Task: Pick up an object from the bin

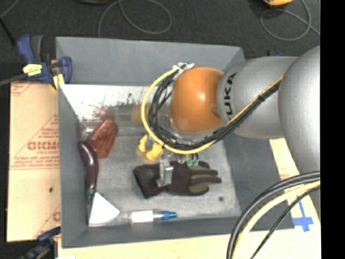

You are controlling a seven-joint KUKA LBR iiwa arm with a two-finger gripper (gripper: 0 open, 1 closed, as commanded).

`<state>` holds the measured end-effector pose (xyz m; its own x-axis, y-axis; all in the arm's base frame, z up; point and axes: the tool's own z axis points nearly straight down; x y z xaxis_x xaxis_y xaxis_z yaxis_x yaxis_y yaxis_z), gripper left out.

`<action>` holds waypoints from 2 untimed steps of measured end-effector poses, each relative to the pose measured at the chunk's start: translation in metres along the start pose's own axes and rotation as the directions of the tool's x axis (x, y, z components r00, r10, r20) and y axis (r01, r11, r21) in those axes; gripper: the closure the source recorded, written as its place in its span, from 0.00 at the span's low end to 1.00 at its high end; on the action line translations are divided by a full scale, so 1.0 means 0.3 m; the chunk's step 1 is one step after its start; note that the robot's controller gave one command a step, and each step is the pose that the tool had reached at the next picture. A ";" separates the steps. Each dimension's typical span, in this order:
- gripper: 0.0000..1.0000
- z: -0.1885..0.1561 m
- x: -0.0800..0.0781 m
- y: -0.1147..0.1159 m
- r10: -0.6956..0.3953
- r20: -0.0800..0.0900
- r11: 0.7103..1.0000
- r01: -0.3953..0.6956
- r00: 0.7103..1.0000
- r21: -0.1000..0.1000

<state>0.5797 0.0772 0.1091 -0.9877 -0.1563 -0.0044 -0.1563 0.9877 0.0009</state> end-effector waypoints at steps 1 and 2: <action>0.00 0.108 0.031 -0.075 -0.013 0.003 1.000 0.013 1.000 -0.001; 1.00 0.125 0.091 -0.172 0.160 0.003 0.987 -0.160 0.987 -0.001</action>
Offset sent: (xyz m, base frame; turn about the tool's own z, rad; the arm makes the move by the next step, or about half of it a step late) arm -0.0200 -0.0548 -0.0391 0.1591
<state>0.5609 0.0221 0.0713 -1.0000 0.0035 -0.0068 0.0034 1.0000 0.0028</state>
